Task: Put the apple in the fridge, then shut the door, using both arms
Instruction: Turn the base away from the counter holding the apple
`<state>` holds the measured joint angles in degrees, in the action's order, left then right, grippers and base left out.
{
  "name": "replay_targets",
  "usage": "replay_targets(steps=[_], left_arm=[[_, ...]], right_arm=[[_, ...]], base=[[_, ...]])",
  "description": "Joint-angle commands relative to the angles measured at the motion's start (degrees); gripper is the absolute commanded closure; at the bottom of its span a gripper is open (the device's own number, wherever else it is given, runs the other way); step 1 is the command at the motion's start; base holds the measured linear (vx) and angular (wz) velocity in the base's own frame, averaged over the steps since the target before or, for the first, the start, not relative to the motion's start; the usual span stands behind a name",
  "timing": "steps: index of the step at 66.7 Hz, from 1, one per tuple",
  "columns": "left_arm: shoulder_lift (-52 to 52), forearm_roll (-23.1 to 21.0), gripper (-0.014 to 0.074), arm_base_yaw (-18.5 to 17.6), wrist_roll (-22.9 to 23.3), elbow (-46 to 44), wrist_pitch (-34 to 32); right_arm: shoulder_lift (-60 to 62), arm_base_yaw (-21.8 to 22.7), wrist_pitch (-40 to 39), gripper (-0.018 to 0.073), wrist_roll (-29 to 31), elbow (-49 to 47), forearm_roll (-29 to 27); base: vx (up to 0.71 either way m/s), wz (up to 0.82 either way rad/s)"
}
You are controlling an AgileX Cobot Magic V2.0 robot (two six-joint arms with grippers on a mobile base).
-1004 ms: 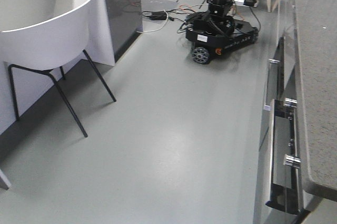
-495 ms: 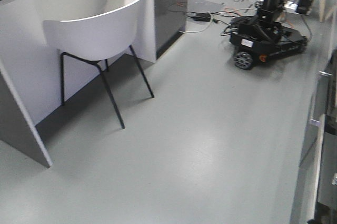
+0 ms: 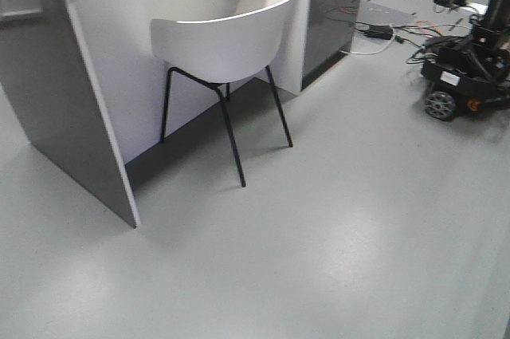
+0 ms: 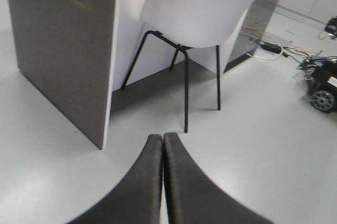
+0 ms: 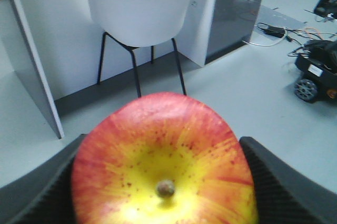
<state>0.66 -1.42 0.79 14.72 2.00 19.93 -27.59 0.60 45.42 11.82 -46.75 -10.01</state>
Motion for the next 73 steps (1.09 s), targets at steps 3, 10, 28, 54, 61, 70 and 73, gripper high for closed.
replay_targets(steps=[3,10,28,54,61,70,73], left_arm=[[0.89,-0.03,0.0602,-0.14,0.01,1.03,-4.42],[0.89,-0.03,0.0602,-0.14,0.01,1.03,-4.42],[0.89,-0.03,0.0602,-0.14,0.01,1.03,-4.42],[0.89,-0.03,0.0602,-0.14,0.01,1.03,-4.42],[0.89,-0.03,0.0602,-0.14,0.01,1.03,-4.42],[0.89,-0.03,0.0602,-0.14,0.01,1.03,-4.42],[0.89,-0.03,0.0602,-0.14,0.01,1.03,-4.42]], right_arm=[[-0.42,-0.13,-5.10,0.0386,-0.11,-1.33,-0.59],[-0.42,-0.13,-5.15,0.0386,-0.11,-1.33,-0.59],[-0.42,-0.13,-5.15,0.0386,-0.11,-1.33,-0.59],[-0.42,-0.13,-5.15,0.0386,-0.11,-1.33,-0.59],[-0.42,-0.13,-5.15,0.0386,-0.11,-1.33,-0.59],[-0.42,-0.13,-5.15,0.0386,-0.11,-1.33,-0.59],[-0.42,-0.13,-5.15,0.0386,-0.11,-1.33,-0.59]], base=[[-0.04,0.31],[-0.03,0.27],[-0.02,0.19],[-0.02,0.18],[-0.02,0.26],[-0.02,0.31],[-0.02,0.34]])
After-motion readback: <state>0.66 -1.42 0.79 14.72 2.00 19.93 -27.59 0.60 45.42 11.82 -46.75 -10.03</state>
